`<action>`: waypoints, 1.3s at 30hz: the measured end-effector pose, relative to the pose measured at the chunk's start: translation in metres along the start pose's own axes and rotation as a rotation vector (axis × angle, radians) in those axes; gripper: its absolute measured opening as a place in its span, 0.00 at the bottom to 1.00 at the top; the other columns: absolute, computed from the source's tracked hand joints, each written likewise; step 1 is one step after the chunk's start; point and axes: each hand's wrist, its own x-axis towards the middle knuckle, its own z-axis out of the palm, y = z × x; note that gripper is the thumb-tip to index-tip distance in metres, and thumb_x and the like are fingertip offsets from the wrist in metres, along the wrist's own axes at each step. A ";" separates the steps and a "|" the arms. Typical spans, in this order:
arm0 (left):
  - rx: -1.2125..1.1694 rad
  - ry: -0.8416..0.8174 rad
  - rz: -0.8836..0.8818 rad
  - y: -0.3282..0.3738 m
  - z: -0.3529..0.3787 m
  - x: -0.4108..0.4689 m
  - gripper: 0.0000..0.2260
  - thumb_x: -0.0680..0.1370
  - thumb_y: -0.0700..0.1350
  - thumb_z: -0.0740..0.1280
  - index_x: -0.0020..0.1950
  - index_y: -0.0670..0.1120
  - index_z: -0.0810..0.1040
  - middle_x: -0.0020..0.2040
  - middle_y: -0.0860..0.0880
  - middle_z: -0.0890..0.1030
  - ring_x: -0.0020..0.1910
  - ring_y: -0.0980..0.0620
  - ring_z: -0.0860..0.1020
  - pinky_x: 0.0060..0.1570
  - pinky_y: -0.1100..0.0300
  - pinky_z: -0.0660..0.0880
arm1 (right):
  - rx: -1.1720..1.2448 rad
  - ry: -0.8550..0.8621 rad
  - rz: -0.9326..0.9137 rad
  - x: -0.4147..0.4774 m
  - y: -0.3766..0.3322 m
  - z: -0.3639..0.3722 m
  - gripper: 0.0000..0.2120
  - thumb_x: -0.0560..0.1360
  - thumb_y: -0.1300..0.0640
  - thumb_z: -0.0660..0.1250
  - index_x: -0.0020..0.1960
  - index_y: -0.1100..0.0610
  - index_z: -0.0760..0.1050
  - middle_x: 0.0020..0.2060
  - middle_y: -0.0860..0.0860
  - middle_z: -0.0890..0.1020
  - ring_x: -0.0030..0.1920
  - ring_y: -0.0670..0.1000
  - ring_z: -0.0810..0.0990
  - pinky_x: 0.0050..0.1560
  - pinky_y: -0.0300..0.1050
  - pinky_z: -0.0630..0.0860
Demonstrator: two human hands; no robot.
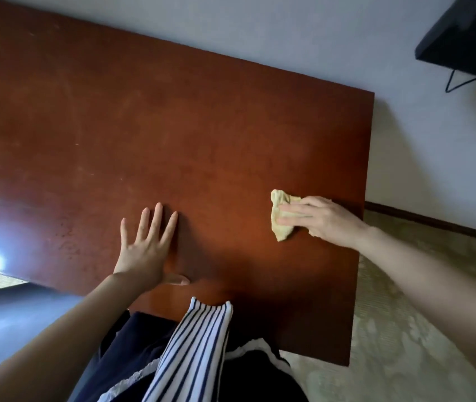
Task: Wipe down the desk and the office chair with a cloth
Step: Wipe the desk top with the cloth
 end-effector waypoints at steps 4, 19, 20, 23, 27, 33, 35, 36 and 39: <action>-0.039 0.027 -0.023 0.002 0.015 -0.023 0.60 0.60 0.78 0.59 0.69 0.48 0.23 0.75 0.42 0.30 0.75 0.40 0.34 0.69 0.34 0.41 | 0.018 0.056 0.309 0.028 0.012 0.002 0.23 0.71 0.72 0.67 0.63 0.54 0.77 0.64 0.52 0.77 0.56 0.58 0.75 0.55 0.60 0.76; 0.033 -0.013 0.023 -0.007 0.028 -0.053 0.51 0.71 0.70 0.61 0.75 0.49 0.30 0.77 0.44 0.35 0.77 0.42 0.40 0.70 0.34 0.42 | 0.107 0.400 0.839 0.051 -0.182 0.059 0.19 0.74 0.68 0.66 0.59 0.51 0.80 0.60 0.50 0.80 0.49 0.59 0.76 0.46 0.52 0.73; 0.032 -0.009 0.034 -0.008 0.026 -0.053 0.49 0.73 0.67 0.62 0.75 0.49 0.31 0.77 0.44 0.35 0.77 0.42 0.40 0.71 0.34 0.43 | 0.118 0.417 0.812 0.047 -0.197 0.063 0.19 0.72 0.69 0.67 0.58 0.52 0.81 0.58 0.51 0.81 0.47 0.60 0.77 0.45 0.53 0.74; 0.001 -0.010 0.044 -0.009 0.025 -0.056 0.47 0.74 0.65 0.62 0.76 0.49 0.32 0.77 0.44 0.36 0.77 0.42 0.40 0.71 0.35 0.43 | 0.116 0.454 0.734 0.032 -0.237 0.076 0.19 0.69 0.71 0.70 0.56 0.53 0.82 0.55 0.52 0.82 0.43 0.59 0.78 0.42 0.53 0.75; -0.021 0.000 0.047 -0.012 0.032 -0.061 0.49 0.72 0.68 0.62 0.77 0.50 0.34 0.77 0.44 0.37 0.77 0.42 0.41 0.71 0.37 0.44 | 0.082 0.430 0.695 0.004 -0.267 0.084 0.23 0.66 0.73 0.72 0.57 0.53 0.81 0.56 0.51 0.82 0.41 0.57 0.78 0.41 0.52 0.76; -0.043 0.019 0.075 -0.010 0.035 -0.062 0.51 0.69 0.69 0.65 0.77 0.50 0.35 0.78 0.44 0.37 0.77 0.41 0.41 0.71 0.37 0.44 | 0.078 0.462 0.912 -0.056 -0.280 0.077 0.23 0.68 0.74 0.70 0.58 0.54 0.80 0.58 0.50 0.81 0.45 0.56 0.78 0.43 0.50 0.75; -0.042 0.016 0.081 -0.008 0.036 -0.063 0.52 0.69 0.69 0.65 0.77 0.50 0.35 0.78 0.44 0.38 0.77 0.41 0.42 0.71 0.37 0.45 | 0.064 0.514 1.006 -0.079 -0.274 0.073 0.20 0.69 0.73 0.69 0.58 0.57 0.80 0.57 0.52 0.81 0.45 0.58 0.78 0.43 0.50 0.75; -0.040 0.016 0.083 -0.007 0.037 -0.064 0.52 0.69 0.69 0.65 0.77 0.50 0.35 0.78 0.44 0.38 0.77 0.42 0.42 0.71 0.37 0.45 | 0.053 0.539 1.054 -0.090 -0.269 0.070 0.19 0.70 0.73 0.69 0.57 0.58 0.80 0.57 0.53 0.81 0.45 0.59 0.78 0.45 0.49 0.75; -0.036 0.007 0.080 -0.005 0.039 -0.066 0.51 0.70 0.69 0.64 0.77 0.49 0.35 0.78 0.44 0.37 0.77 0.42 0.41 0.71 0.36 0.44 | 0.050 0.578 1.216 -0.112 -0.246 0.065 0.18 0.72 0.73 0.67 0.58 0.61 0.79 0.58 0.55 0.80 0.50 0.60 0.79 0.52 0.34 0.64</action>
